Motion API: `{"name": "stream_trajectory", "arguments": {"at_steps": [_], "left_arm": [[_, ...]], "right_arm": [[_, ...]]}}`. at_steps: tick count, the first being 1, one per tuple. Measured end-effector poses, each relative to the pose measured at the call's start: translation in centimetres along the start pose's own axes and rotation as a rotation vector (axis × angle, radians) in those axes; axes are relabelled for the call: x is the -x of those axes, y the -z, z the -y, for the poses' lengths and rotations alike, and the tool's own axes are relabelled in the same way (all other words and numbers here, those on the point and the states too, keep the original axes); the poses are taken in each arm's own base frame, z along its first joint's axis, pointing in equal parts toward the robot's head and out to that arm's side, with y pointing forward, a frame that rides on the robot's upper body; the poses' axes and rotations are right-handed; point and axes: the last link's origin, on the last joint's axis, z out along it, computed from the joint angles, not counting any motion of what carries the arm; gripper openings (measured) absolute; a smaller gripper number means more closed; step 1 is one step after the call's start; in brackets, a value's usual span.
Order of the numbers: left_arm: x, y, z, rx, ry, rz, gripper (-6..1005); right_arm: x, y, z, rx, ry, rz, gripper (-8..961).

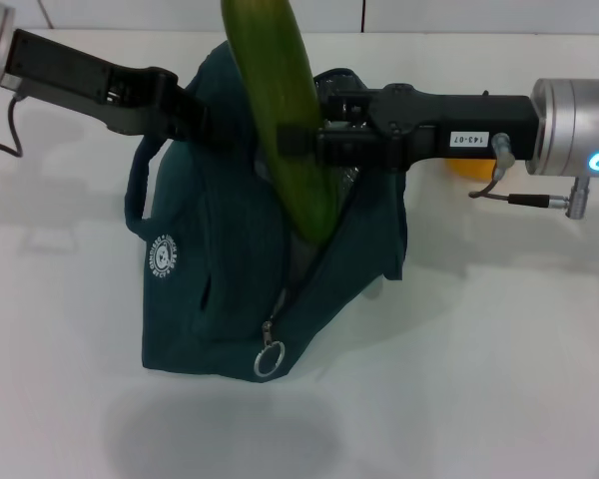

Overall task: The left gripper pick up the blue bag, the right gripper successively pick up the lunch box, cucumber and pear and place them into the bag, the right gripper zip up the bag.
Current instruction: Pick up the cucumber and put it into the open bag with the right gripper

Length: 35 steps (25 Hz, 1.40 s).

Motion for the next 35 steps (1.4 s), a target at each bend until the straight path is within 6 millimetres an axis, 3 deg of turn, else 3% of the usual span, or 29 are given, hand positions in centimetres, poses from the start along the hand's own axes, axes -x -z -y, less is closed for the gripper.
{"name": "stream_trajectory", "arguments": {"at_steps": [16,31,35], "left_arm": [[0.0,-0.1,0.0,0.002,-0.001,0.0,44],[0.1,-0.1,0.0,0.002,0.002,0.001,44],[0.1,-0.1,-0.1,0.004,0.0,0.002,44]], "right_arm": [[-1.0,-0.4,0.2,-0.021,0.028,-0.008,686],[-1.7,0.7,-0.5,-0.005,0.06,0.042,694],[-1.7,0.8,-0.6,-0.004,0.063,0.048,820]]}}
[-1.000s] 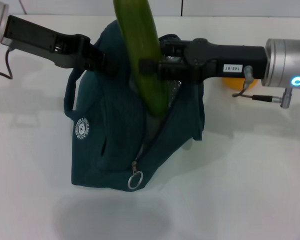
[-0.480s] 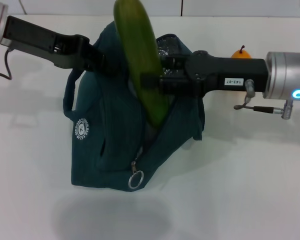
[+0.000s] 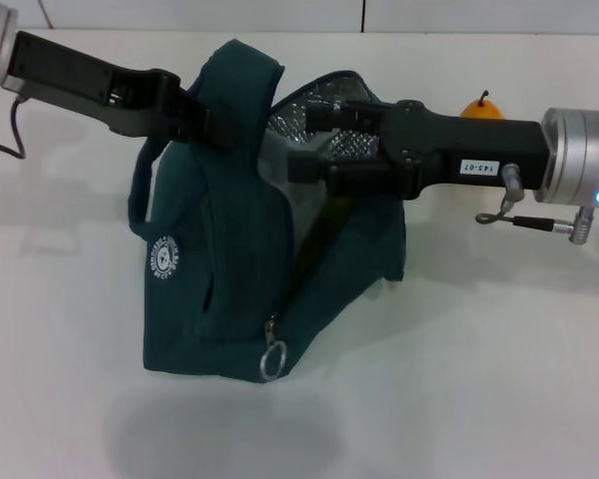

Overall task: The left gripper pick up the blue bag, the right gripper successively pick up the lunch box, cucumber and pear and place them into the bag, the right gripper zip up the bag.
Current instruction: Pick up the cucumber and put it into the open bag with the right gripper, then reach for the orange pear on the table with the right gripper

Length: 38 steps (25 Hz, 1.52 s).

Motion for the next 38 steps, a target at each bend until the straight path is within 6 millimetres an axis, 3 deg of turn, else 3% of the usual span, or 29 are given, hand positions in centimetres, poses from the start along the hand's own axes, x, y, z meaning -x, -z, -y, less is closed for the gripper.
{"name": "stream_trajectory", "arguments": {"at_steps": [2,6,10,16,21,28,38], "left_arm": [[0.0,0.0,0.0,0.0,0.0,0.0,44],[0.2,0.1,0.1,-0.002,0.005,-0.001,44],[0.3,0.2,0.3,-0.005,0.009,-0.003,44],[0.3,0.2,0.3,-0.004,0.009,-0.003,44],[0.4,0.2,0.3,-0.001,0.013,-0.004,44],[0.2,0.0,0.1,0.001,0.008,0.0,44],[0.1,-0.1,-0.1,0.003,0.004,0.001,44]], "right_arm": [[0.2,0.3,0.0,-0.009,0.008,0.027,883],[0.9,2.4,0.3,-0.062,0.029,0.123,882],[0.9,6.7,1.1,-0.205,0.014,0.235,880],[-1.0,13.1,1.4,-0.405,0.002,0.286,878],[-2.4,16.3,0.8,-0.527,0.082,0.307,877],[-3.7,17.0,1.6,-0.648,0.155,0.272,874],[-4.9,16.0,3.7,-0.738,0.223,0.185,853]]}}
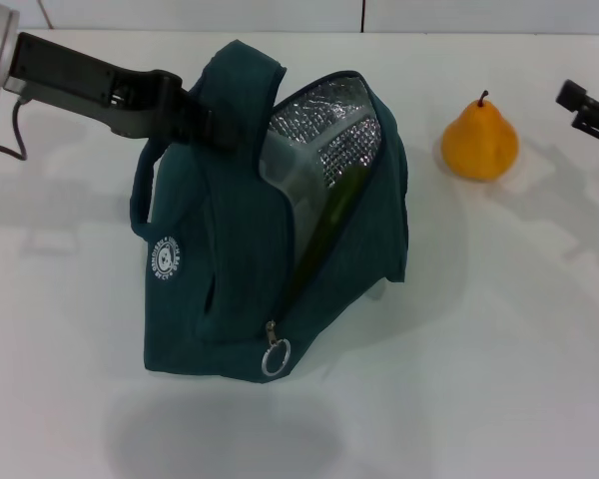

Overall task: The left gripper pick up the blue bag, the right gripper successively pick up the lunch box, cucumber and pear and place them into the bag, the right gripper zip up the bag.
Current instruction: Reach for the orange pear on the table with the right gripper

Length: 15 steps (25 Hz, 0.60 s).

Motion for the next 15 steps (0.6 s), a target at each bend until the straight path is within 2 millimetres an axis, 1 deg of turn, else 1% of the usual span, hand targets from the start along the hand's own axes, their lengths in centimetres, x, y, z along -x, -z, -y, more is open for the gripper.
{"name": "stream_trajectory", "arguments": {"at_steps": [5,10,12,15], "left_arm": [[-0.1,0.0,-0.1,0.003,-0.002,-0.002,44],[-0.4,-0.1,-0.3,0.009,-0.012,-0.002,44],[-0.4,-0.1,-0.4,0.009,-0.014,-0.002,44],[-0.4,-0.1,-0.4,0.009,-0.016,-0.002,44]], "right_arm": [[-0.3,-2.8,-0.2,0.009,0.008,-0.033,838],[-0.9,-6.0,-0.5,0.009,0.003,-0.099,822],[-1.1,-6.7,-0.7,0.012,0.017,-0.115,816],[-1.3,-7.0,-1.0,0.015,0.044,-0.126,806]]}}
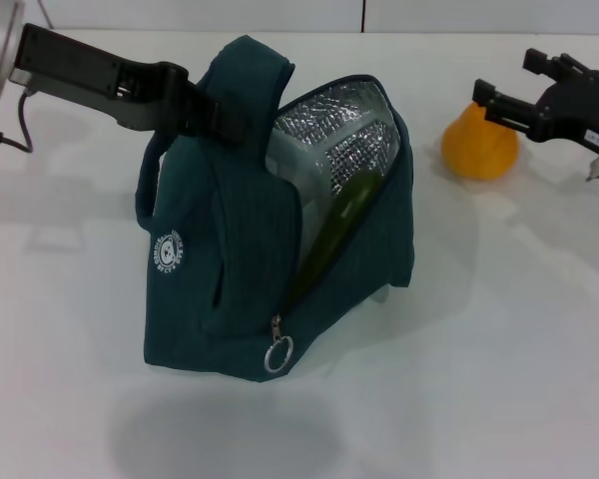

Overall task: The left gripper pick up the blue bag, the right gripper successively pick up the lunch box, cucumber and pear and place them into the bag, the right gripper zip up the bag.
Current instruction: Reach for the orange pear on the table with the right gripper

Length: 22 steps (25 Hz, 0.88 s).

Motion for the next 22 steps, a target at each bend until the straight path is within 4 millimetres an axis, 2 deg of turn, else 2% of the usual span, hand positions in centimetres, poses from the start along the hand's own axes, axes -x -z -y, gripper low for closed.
{"name": "stream_trajectory", "arguments": {"at_steps": [5,19,22], "left_arm": [[0.03,-0.01,0.01,0.001,-0.001,-0.001,44],[0.05,-0.02,0.03,0.002,-0.001,0.0,44],[0.04,-0.03,0.02,0.002,-0.001,0.0,44]], "right_arm": [[-0.26,-0.69,-0.14,-0.001,0.013,-0.033,791],[-0.87,-0.98,0.27,-0.043,0.003,-0.069,747],[-0.75,-1.18,0.19,-0.037,0.009,-0.069,641]]}}
